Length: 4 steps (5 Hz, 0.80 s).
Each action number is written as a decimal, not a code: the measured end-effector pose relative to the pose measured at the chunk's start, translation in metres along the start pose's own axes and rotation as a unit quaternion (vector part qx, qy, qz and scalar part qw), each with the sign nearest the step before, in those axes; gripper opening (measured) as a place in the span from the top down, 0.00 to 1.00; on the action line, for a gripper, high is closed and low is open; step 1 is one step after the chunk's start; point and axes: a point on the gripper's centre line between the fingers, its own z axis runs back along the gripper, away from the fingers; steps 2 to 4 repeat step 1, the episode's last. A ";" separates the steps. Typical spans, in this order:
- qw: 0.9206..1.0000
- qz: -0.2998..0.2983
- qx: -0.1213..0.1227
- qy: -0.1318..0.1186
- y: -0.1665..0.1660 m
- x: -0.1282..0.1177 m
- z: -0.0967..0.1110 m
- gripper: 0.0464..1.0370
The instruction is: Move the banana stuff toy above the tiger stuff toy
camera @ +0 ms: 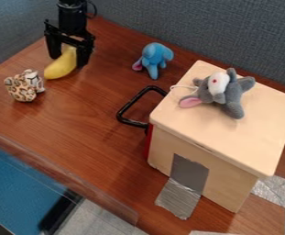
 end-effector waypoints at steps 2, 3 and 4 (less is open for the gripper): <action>0.999 -0.011 0.023 -0.042 -0.005 0.006 0.051 0.04; 0.999 -0.011 0.023 -0.042 -0.005 0.006 0.051 0.04; 0.999 -0.011 0.023 -0.042 -0.005 0.006 0.051 0.04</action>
